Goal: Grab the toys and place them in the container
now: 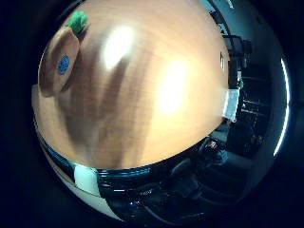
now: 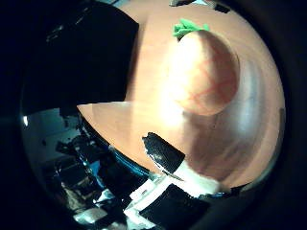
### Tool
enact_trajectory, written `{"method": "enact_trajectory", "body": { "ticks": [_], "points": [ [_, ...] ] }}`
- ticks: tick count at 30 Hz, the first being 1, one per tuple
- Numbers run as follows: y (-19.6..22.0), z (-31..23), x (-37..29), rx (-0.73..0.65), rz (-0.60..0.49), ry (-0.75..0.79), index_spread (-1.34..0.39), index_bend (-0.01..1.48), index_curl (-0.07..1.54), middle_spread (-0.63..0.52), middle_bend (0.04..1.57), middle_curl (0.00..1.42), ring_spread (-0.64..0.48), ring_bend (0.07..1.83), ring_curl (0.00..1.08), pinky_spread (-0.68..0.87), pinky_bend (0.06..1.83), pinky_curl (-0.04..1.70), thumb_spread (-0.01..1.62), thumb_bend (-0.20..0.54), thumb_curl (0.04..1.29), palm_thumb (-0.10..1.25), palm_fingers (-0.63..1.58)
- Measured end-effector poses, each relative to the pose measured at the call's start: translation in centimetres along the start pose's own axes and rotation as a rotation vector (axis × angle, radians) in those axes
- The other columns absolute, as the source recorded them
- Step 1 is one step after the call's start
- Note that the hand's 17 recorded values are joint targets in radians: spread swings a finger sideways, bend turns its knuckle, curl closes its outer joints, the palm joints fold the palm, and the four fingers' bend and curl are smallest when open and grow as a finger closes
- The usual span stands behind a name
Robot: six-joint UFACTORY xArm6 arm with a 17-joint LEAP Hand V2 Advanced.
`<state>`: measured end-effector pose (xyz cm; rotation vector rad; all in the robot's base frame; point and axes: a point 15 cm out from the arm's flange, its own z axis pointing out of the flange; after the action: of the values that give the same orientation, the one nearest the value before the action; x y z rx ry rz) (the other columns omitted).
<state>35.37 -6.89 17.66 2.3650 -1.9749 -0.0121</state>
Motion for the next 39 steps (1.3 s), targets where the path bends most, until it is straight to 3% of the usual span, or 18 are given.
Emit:
{"method": "enact_trajectory", "body": {
  "ticks": [14, 18, 20, 22, 24, 25, 26, 28, 33, 39],
  "points": [
    [-1.4, 3.8, -1.7, -0.045, -0.016, -0.032, -0.37, 0.16, 0.28, 0.03, 0.2, 0.33, 0.2, 0.35, 0.22, 0.49, 0.4, 0.27, 1.12, -0.016, 0.27, 0.48, 0.28],
    [-2.0, 4.5, -1.9, -0.039, -0.018, -0.03, -0.36, 0.16, 0.27, -0.03, 0.24, 0.34, 0.16, 0.44, 0.23, 0.49, 0.38, 0.26, 1.11, -0.014, 0.28, 0.54, 0.39],
    [-2.0, 4.7, -2.0, -0.043, -0.022, -0.03, -0.35, 0.17, 0.27, -0.07, 0.27, 0.35, 0.1, 0.49, 0.24, 0.48, 0.39, 0.25, 1.1, -0.016, 0.28, 0.55, 0.5],
    [-2.0, 4.8, -2.1, -0.048, -0.027, -0.031, -0.36, 0.17, 0.28, -0.15, 0.32, 0.36, -0.03, 0.62, 0.26, 0.42, 0.37, 0.23, 1.1, -0.015, 0.29, 0.59, 0.67],
    [-2.0, 4.7, -2.4, -0.052, -0.037, -0.029, -0.37, 0.17, 0.28, -0.22, 0.45, 0.41, -0.16, 0.74, 0.29, 0.29, 0.4, 0.21, 1.09, -0.011, 0.3, 0.63, 0.93],
    [-2.3, 4.3, -2.3, -0.046, -0.039, -0.027, -0.38, 0.18, 0.28, -0.24, 0.55, 0.44, -0.2, 0.82, 0.32, 0.13, 0.53, 0.23, 1.09, -0.011, 0.3, 0.64, 1.21],
    [-2.4, 4.1, -2.3, -0.044, -0.04, -0.026, -0.39, 0.26, 0.34, -0.25, 0.66, 0.5, -0.22, 0.89, 0.37, -0.07, 0.68, 0.29, 1.08, -0.014, 0.31, 0.67, 1.34],
    [-2.4, 3.7, -2.5, -0.04, -0.044, -0.025, -0.39, 0.48, 0.45, -0.24, 0.84, 0.58, -0.23, 1.02, 0.44, -0.23, 0.88, 0.38, 1.08, -0.007, 0.32, 0.72, 1.43],
    [-2.6, 1.1, -2.4, 0.007, -0.044, -0.01, -0.31, 0.95, 0.68, -0.19, 1.16, 0.73, -0.22, 1.3, 0.57, -0.23, 1.22, 0.56, 1.08, 0.001, 0.38, 0.87, 1.26],
    [0.1, -3.6, -2.6, -0.044, -0.039, -0.017, -0.23, 1.12, 0.75, -0.15, 1.3, 0.77, -0.2, 1.41, 0.64, -0.2, 1.32, 0.67, 1.11, -0.002, 0.45, 1.03, 1.15]
  ]
}}
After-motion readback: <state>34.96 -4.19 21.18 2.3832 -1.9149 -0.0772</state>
